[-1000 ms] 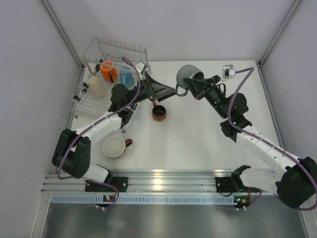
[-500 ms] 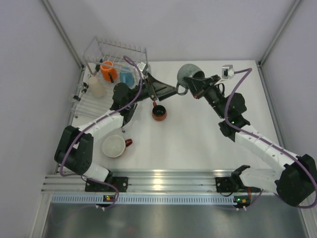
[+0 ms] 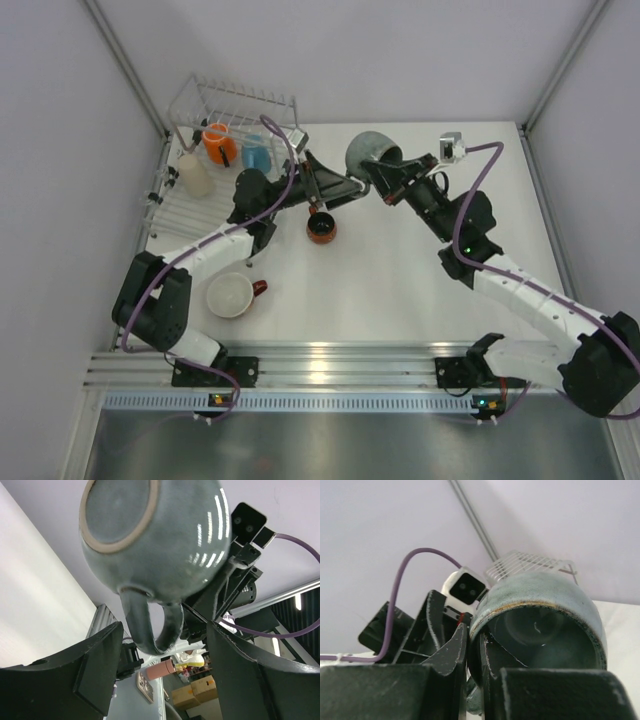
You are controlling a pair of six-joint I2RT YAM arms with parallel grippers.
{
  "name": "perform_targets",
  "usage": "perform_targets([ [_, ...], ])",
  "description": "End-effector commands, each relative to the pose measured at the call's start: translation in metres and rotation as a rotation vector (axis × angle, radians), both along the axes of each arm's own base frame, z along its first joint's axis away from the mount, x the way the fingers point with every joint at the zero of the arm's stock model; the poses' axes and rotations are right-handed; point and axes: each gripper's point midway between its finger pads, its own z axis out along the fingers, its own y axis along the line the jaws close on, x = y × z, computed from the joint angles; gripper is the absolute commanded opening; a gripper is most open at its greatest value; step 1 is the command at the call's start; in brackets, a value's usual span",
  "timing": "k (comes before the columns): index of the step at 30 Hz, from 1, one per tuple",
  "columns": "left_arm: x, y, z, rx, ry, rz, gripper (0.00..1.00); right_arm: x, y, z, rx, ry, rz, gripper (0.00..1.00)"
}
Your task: Load the cups into the dish rack
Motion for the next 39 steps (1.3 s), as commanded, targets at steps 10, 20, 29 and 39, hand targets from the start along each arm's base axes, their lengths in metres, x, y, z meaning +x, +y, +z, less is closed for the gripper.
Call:
perform_targets([
  [10,-0.021,0.005,0.043,-0.19,-0.054,-0.098,0.36,-0.044,0.002,0.079,0.185,-0.217,0.127,0.0],
  [20,-0.025,0.009,0.057,-0.234,-0.075,-0.111,0.0,-0.042,0.004,0.061,0.156,-0.18,0.126,0.05],
  [29,-0.024,0.011,0.054,-0.223,-0.101,-0.096,0.0,-0.04,-0.006,0.058,0.126,-0.167,0.071,0.38],
  [39,-0.01,0.011,0.041,-0.068,-0.12,0.009,0.0,-0.041,-0.016,0.057,0.092,-0.16,0.019,0.47],
])
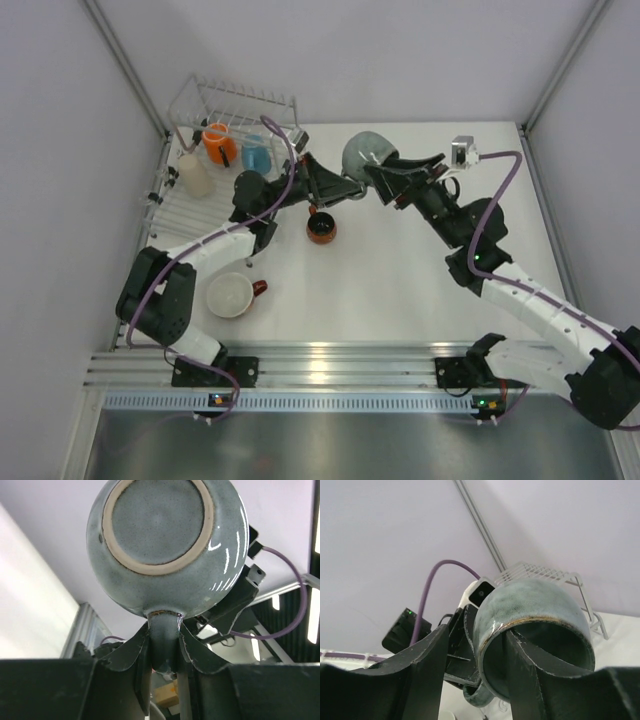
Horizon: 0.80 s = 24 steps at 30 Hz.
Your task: Load the cups into the dish rack
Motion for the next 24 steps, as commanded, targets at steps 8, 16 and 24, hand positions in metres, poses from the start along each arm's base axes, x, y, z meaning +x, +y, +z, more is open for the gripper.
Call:
perform_targets([
  [8,0.018,0.026,0.021,0.311,-0.292,0.308,0.0,-0.025,-0.02,0.033,0.037,-0.1,-0.031,0.5],
  [16,0.043,0.069,-0.013,0.656,-0.301,0.544,0.0,-0.032,-0.037,0.04,0.016,-0.126,-0.092,0.5],
  [24,0.083,0.176,-0.049,1.102,-0.262,0.92,0.0,-0.03,-0.047,0.033,-0.003,-0.115,-0.151,0.51],
])
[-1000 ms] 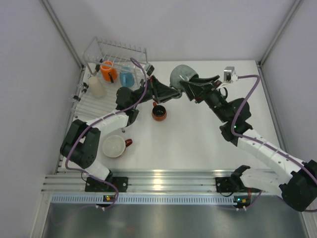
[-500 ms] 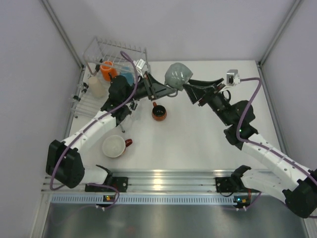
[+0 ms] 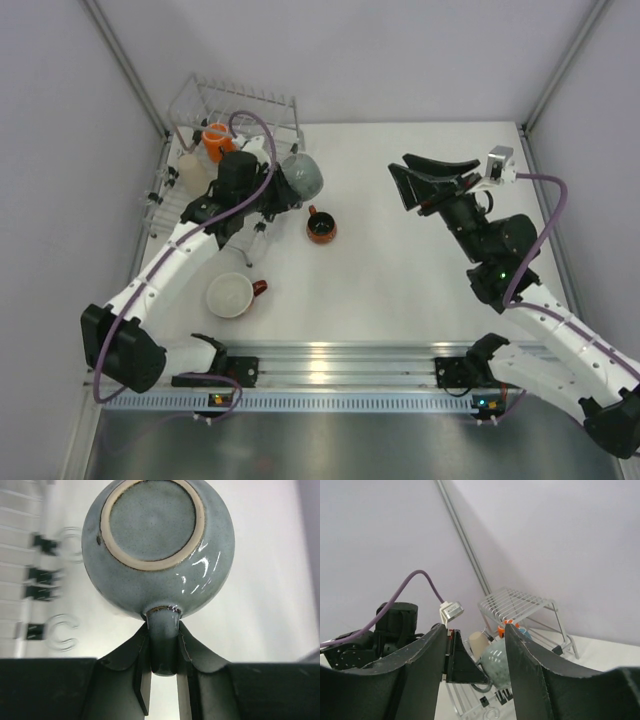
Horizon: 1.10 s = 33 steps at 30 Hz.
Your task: Load the cups into the dish rack
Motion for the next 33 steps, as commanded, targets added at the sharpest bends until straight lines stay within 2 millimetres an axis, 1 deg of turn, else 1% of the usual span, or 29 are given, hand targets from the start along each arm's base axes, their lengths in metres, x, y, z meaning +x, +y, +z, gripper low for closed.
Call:
perform_targets([
  [1,0.028,0.07,0.049,0.16,-0.204,0.231,0.0,-0.004,-0.006,0.002,-0.001,-0.018,-0.028,0.51],
  [2,0.03,0.08,0.046,0.169,-0.2,0.26,0.0,-0.003,-0.006,-0.001,-0.007,-0.013,-0.033,0.51],
  [3,0.035,0.099,0.039,0.187,-0.184,0.318,0.0,-0.004,-0.008,-0.002,-0.009,-0.014,-0.037,0.51],
  [5,0.038,0.118,0.032,0.214,-0.171,0.377,0.0,-0.005,-0.013,-0.001,-0.013,-0.024,-0.053,0.52],
  [6,0.041,0.135,0.025,0.249,-0.161,0.432,0.0,-0.003,-0.018,-0.002,-0.011,-0.016,-0.081,0.52],
  [8,0.043,0.149,0.02,0.285,-0.157,0.478,0.0,-0.003,-0.022,-0.003,-0.015,-0.018,-0.099,0.52],
  [9,0.047,0.16,0.014,0.314,-0.158,0.513,0.0,-0.003,-0.025,-0.004,-0.022,-0.02,-0.109,0.52],
  [15,0.067,0.189,-0.002,0.348,-0.166,0.613,0.0,-0.001,-0.033,-0.005,-0.037,-0.02,-0.139,0.52],
  [16,0.071,0.191,-0.01,0.361,-0.149,0.617,0.0,-0.002,-0.033,-0.006,-0.042,-0.02,-0.14,0.52],
  [19,0.08,0.2,-0.015,0.388,-0.15,0.649,0.0,-0.002,-0.038,-0.006,-0.053,-0.021,-0.162,0.52],
  [20,0.085,0.2,-0.021,0.398,-0.143,0.647,0.0,-0.001,-0.04,-0.008,-0.061,-0.017,-0.174,0.52],
  [21,0.088,0.202,-0.024,0.407,-0.145,0.645,0.0,-0.002,-0.042,-0.007,-0.061,-0.02,-0.182,0.52],
  [22,0.092,0.201,-0.021,0.405,-0.165,0.642,0.0,-0.002,-0.044,-0.007,-0.062,-0.02,-0.189,0.52],
  [23,0.096,0.2,-0.028,0.414,-0.153,0.637,0.0,-0.002,-0.045,-0.008,-0.067,-0.018,-0.194,0.52],
  [25,0.103,0.2,-0.03,0.414,-0.162,0.634,0.0,-0.002,-0.047,-0.008,-0.071,-0.014,-0.204,0.52],
  [27,0.107,0.198,-0.04,0.418,-0.147,0.621,0.0,-0.001,-0.048,-0.008,-0.071,-0.011,-0.212,0.52],
  [29,0.11,0.196,-0.043,0.415,-0.147,0.613,0.0,-0.001,-0.049,-0.009,-0.074,-0.013,-0.218,0.53],
  [30,0.113,0.195,-0.05,0.42,-0.136,0.606,0.0,-0.001,-0.049,-0.009,-0.077,-0.012,-0.218,0.53],
  [33,0.115,0.196,-0.059,0.432,-0.115,0.61,0.0,-0.001,-0.051,-0.007,-0.081,-0.016,-0.226,0.52],
])
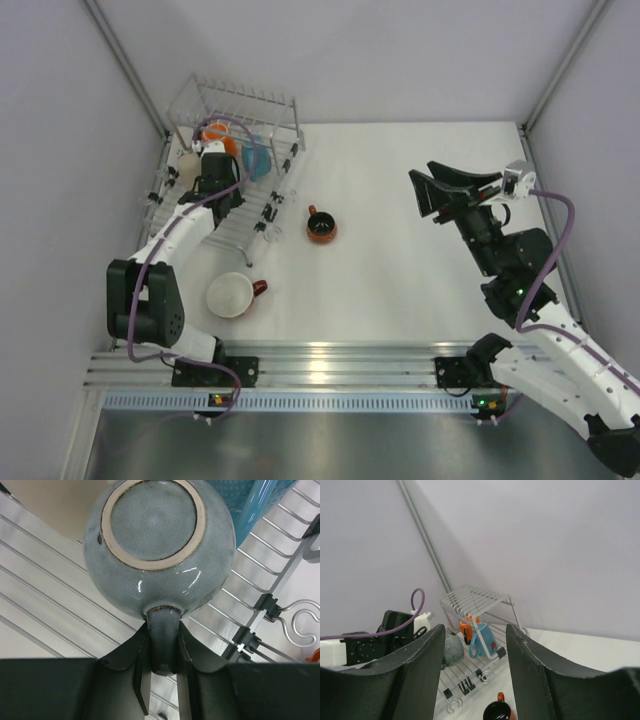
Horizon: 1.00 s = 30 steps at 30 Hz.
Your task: Load the cups into the dish rack
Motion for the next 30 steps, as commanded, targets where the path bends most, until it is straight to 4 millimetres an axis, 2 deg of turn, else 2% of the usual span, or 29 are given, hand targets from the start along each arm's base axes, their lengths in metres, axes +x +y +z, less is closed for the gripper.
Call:
perform_targets([
  [1,0.034,0.003,0.043,0.003,-0.197,0.02,0.0,0.0,-0.01,0.008,-0.006,-0.028,-0.042,0.53],
  [7,0.039,0.003,0.022,0.014,-0.157,0.021,0.0,0.0,-0.012,0.009,-0.012,-0.031,-0.05,0.53],
  [14,0.045,-0.002,0.012,0.0,-0.141,0.004,0.01,0.0,-0.013,0.009,-0.028,-0.036,-0.063,0.53],
  [21,0.046,-0.003,0.0,-0.001,-0.114,0.003,0.14,0.001,-0.014,0.007,-0.034,-0.036,-0.071,0.54],
  [22,0.045,-0.002,-0.002,-0.003,-0.108,0.007,0.18,0.001,-0.015,0.007,-0.033,-0.036,-0.074,0.54],
  [30,0.039,-0.003,-0.002,-0.011,-0.094,0.013,0.34,0.003,-0.015,0.003,-0.033,-0.025,-0.077,0.55],
])
